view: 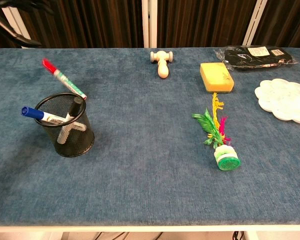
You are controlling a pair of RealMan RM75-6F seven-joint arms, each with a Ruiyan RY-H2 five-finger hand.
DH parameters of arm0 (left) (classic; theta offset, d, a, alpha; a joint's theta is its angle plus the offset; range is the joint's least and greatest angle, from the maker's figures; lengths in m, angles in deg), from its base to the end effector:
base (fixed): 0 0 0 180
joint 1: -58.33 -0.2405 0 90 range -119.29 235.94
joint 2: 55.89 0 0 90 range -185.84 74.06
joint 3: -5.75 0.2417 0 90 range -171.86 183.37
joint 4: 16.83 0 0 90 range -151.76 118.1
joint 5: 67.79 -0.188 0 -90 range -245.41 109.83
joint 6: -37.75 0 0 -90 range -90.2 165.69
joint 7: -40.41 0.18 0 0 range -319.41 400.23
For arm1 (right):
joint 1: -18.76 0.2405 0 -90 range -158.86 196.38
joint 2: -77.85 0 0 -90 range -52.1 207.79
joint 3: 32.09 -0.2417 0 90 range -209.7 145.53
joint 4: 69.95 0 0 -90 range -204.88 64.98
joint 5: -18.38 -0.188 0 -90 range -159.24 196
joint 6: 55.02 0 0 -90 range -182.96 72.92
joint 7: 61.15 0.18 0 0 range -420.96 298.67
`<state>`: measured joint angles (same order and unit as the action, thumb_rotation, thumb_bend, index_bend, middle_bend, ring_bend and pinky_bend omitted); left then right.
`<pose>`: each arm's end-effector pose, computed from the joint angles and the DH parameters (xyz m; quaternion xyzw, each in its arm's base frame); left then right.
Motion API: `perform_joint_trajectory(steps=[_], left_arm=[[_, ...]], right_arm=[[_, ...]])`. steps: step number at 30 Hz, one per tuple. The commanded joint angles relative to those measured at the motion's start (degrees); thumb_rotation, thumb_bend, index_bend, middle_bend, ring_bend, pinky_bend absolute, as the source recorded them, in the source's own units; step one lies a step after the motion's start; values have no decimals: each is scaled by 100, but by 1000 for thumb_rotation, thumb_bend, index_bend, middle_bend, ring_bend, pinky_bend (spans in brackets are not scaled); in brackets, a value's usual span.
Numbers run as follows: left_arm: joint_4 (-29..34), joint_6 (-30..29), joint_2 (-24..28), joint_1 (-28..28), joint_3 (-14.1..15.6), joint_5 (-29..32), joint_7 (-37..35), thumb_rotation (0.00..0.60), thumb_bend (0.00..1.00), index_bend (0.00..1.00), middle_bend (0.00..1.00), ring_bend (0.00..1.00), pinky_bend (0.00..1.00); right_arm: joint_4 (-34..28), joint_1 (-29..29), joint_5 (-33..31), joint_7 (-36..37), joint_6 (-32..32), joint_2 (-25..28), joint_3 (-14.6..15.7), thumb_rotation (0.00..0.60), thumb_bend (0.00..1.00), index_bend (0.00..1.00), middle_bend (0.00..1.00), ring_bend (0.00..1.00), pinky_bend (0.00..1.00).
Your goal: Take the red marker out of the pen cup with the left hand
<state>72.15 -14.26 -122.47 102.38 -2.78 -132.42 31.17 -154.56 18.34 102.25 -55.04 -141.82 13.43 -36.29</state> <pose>-0.1628 0.3953 0.1102 -0.6696 -0.4588 -0.4159 0.4102 -0.3319 -0.1901 0.1972 0.5535 -0.3966 0.3673 0.6336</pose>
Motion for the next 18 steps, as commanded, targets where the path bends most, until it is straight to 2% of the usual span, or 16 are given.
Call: perform_joint_trajectory(steps=[1,5,11,14,16,18], left_arm=[[212,-311,289,-252,28,-163,96,600,223,0,67,0,63],[470,-924,652,-687,276,-547,563,600,224,0,53,0,56],[783,-2415,805,-1825,1008,-1358,1640,600,224,0,46,0,19],[473,-3354,544,-2511,1274,-1741,2022,600,224,0,41,0,6],[29,-3800,376,-2887,1458,-2021,1892,600,225,0,38,0,1],[-168,-4103,214,-3113,1454,-2133,1871,600,224,0,35,0,0]], right_arm=[[-23,0,12,-6,-23,5,-6,600,236,0,0,0,0],[11,-9,-5,14,-19,-6,-2,600,236,0,0,0,0],[122,-87,2,95,-232,-102,-47,600,236,0,0,0,0],[140,-109,84,65,-327,-142,-32,600,236,0,0,0,0],[136,-101,123,24,-327,-155,-15,600,236,0,0,0,0],[118,-82,156,-60,-293,-164,11,600,236,0,0,0,0]])
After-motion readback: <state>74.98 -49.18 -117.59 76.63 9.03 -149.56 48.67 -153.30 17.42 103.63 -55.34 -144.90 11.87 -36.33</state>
